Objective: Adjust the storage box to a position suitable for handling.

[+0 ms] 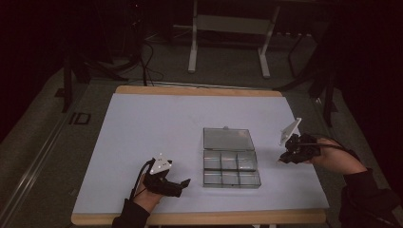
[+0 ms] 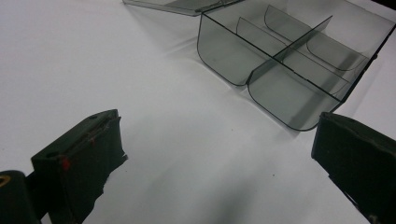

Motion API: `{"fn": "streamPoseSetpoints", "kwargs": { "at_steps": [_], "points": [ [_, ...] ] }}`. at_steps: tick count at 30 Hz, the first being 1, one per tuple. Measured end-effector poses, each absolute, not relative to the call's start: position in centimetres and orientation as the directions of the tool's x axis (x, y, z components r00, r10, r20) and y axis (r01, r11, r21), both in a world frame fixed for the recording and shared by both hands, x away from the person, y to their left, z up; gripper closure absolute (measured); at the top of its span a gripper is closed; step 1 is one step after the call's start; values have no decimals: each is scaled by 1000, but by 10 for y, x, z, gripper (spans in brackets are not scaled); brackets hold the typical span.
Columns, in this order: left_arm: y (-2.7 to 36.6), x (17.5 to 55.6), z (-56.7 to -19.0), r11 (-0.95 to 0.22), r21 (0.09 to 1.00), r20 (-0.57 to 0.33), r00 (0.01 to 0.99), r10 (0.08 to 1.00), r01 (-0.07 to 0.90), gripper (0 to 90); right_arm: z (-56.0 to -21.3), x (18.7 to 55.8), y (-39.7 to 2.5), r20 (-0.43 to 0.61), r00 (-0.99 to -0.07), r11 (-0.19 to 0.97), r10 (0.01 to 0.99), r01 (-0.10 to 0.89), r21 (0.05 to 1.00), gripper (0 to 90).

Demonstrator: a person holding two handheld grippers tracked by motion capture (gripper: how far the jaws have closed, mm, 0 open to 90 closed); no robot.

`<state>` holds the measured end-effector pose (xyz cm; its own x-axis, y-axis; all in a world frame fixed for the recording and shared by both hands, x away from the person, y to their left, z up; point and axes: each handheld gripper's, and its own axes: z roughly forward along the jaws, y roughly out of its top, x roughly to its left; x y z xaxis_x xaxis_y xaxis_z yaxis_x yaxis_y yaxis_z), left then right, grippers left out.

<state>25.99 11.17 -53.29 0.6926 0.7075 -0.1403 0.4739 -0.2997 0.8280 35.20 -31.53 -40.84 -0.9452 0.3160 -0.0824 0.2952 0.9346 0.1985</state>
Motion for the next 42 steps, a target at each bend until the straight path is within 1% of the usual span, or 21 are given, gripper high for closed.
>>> {"fn": "streamPoseSetpoints", "kwargs": {
  "at_steps": [11,13,15,20,29,34,42],
  "points": [
    [113,259,-533,-297,833,-136,694,707,466,26,-390,349,-289,-110,-965,953,238,209,221,837],
    [113,259,-533,-296,834,-135,693,708,465,26,-389,349,-287,-111,-966,952,235,206,224,837],
    [113,259,-534,-294,834,-137,691,710,467,26,-387,348,-280,-119,-971,958,208,177,225,837],
    [115,259,-533,-283,839,-136,684,717,464,25,-385,347,-271,-133,-975,963,177,144,228,837],
    [116,259,-534,-281,839,-140,683,717,467,26,-382,346,-256,-129,-983,968,132,100,232,837],
    [116,259,-535,-281,836,-144,683,716,471,25,-381,347,-241,-133,-986,970,100,67,234,837],
    [117,259,-535,-275,838,-147,680,718,472,25,-384,349,-226,-135,-988,970,76,42,239,837]
  ]
}}
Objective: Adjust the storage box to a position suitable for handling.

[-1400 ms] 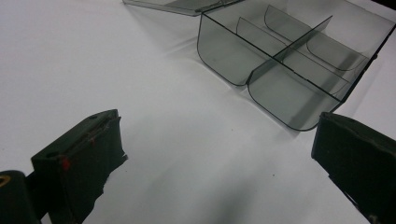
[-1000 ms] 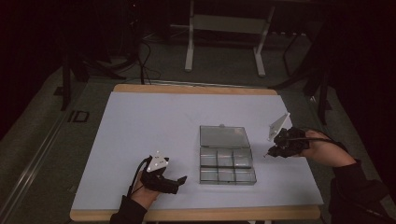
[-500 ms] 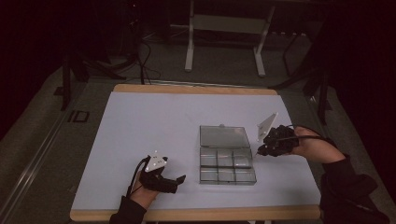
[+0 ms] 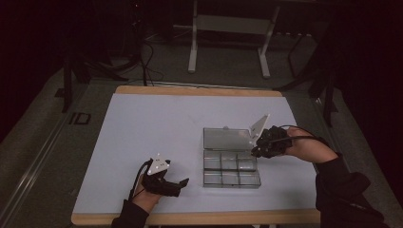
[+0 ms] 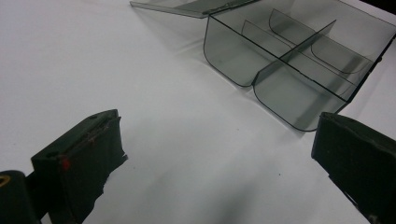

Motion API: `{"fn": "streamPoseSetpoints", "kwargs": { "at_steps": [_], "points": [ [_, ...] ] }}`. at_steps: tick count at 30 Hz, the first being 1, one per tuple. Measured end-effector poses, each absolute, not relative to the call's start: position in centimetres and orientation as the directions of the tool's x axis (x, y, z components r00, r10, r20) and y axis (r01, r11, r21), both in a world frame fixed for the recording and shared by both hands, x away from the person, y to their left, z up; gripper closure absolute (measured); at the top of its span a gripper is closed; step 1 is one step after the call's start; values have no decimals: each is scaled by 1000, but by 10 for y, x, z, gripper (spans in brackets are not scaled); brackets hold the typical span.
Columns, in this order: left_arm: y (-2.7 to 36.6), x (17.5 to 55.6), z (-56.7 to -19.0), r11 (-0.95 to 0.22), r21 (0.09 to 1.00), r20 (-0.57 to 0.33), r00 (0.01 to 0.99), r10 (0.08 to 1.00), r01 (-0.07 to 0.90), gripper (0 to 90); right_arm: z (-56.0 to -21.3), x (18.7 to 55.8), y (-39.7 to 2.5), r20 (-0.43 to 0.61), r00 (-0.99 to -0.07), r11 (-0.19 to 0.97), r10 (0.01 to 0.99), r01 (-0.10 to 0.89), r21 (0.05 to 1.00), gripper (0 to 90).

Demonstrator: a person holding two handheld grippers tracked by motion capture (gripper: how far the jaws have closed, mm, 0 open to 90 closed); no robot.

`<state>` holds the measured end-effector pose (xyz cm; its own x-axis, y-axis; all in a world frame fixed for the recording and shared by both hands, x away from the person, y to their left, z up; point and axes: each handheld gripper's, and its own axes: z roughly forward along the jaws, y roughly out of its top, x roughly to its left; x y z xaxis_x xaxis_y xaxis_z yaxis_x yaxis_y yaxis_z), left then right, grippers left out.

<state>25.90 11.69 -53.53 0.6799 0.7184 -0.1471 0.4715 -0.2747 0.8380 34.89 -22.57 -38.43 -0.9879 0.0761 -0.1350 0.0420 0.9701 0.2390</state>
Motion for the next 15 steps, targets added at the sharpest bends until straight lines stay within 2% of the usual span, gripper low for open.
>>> {"fn": "streamPoseSetpoints", "kwargs": {
  "at_steps": [15],
  "points": [
    [117,259,-536,-283,836,-143,684,715,470,26,-424,359,-221,-100,-991,976,90,67,209,837]
  ]
}}
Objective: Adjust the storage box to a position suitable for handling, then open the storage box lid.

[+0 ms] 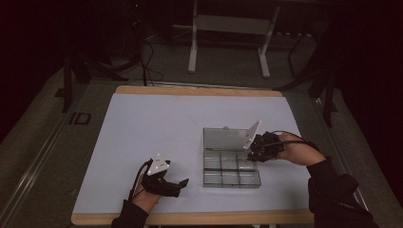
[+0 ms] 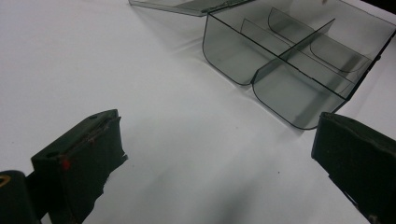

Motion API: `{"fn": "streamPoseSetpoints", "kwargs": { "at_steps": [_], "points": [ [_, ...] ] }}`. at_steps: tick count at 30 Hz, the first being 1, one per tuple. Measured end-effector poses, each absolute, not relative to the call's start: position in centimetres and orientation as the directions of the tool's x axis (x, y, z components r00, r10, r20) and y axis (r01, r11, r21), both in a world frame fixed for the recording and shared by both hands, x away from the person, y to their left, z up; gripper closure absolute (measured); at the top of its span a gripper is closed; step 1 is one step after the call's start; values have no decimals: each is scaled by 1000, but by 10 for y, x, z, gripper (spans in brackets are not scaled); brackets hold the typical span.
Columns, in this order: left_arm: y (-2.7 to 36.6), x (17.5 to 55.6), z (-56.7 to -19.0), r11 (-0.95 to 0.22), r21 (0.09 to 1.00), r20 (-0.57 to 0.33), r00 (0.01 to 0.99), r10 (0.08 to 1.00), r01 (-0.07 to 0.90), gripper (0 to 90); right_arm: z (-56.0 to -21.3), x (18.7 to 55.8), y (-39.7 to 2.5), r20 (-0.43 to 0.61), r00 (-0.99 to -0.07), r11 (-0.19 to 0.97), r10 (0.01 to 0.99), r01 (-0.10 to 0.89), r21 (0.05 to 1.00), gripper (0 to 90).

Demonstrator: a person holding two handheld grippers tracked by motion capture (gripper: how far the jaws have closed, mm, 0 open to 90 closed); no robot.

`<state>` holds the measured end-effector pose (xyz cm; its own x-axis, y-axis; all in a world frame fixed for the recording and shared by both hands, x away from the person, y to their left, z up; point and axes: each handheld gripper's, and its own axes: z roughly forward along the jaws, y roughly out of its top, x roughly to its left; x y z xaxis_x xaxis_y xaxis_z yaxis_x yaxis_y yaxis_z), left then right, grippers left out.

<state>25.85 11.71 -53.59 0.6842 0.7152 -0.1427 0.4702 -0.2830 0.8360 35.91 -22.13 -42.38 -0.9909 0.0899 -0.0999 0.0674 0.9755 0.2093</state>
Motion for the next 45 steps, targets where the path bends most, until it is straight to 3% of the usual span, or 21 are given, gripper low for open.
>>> {"fn": "streamPoseSetpoints", "kwargs": {
  "at_steps": [14,26,45],
  "points": [
    [117,258,-537,-283,833,-146,683,715,474,26,-472,367,-212,-70,-993,987,94,84,135,836],
    [117,258,-537,-283,833,-148,684,715,476,26,-478,368,-215,-59,-991,988,119,112,110,801],
    [115,259,-535,-281,831,-150,679,718,481,25,-459,355,-234,-76,-978,957,195,172,232,705]
  ]
}}
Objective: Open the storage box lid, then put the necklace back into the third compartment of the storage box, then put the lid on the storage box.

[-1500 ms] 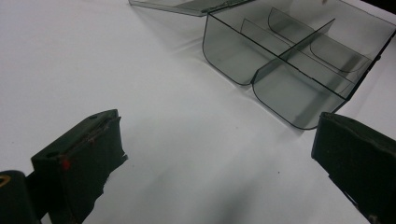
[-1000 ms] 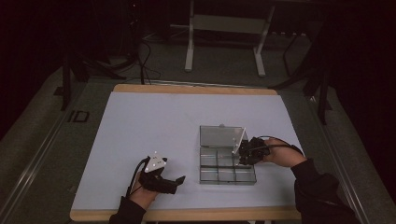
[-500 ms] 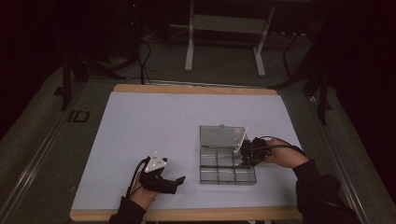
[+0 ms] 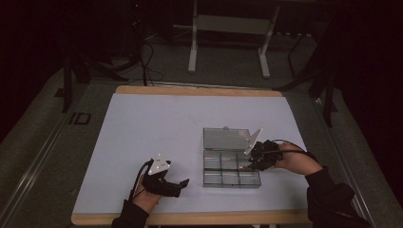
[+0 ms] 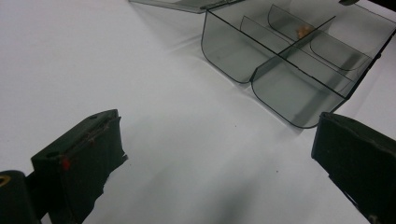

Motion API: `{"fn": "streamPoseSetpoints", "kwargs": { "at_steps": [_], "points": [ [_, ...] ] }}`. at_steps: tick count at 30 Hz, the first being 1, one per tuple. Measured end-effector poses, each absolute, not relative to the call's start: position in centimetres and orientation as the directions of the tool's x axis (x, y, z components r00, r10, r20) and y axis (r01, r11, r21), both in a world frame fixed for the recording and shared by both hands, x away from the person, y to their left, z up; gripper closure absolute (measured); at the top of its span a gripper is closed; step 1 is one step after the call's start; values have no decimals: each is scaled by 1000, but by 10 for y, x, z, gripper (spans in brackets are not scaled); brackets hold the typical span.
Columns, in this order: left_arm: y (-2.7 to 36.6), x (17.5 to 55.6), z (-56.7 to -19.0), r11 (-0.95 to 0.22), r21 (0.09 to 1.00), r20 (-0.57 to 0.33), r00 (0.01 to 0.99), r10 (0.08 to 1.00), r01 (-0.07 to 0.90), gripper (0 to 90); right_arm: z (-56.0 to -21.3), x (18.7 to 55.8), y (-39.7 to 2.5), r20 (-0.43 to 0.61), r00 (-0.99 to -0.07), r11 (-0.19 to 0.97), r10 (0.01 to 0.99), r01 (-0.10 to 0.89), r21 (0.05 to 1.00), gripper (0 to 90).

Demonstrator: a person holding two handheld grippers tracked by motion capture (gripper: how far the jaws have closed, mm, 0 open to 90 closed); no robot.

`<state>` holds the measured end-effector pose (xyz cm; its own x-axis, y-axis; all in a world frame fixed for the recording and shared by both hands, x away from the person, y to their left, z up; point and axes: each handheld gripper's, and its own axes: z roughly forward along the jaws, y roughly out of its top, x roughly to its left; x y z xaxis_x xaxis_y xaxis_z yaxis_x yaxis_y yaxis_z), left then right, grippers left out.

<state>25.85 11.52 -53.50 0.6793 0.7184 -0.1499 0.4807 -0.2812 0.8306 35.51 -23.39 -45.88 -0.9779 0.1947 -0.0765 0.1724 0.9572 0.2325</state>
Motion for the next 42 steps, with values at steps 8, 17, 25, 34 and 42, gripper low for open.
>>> {"fn": "streamPoseSetpoints", "kwargs": {
  "at_steps": [8,17,25,34,42],
  "points": [
    [111,264,-527,-272,825,-152,659,736,495,26,-458,350,-251,-69,-961,920,268,234,315,638],
    [86,279,-500,-319,849,-89,711,697,420,29,-457,345,-272,-73,-926,854,371,309,418,550],
    [62,302,-482,-329,841,-84,706,703,429,42,-453,338,-292,-93,-884,770,458,342,539,510],
    [44,325,-475,-324,816,-138,705,696,479,43,-456,337,-311,-108,-830,689,547,374,620,477],
    [33,351,-475,-296,807,-195,704,682,511,51,-459,340,-317,-124,-788,638,603,384,667,477]
  ]
}}
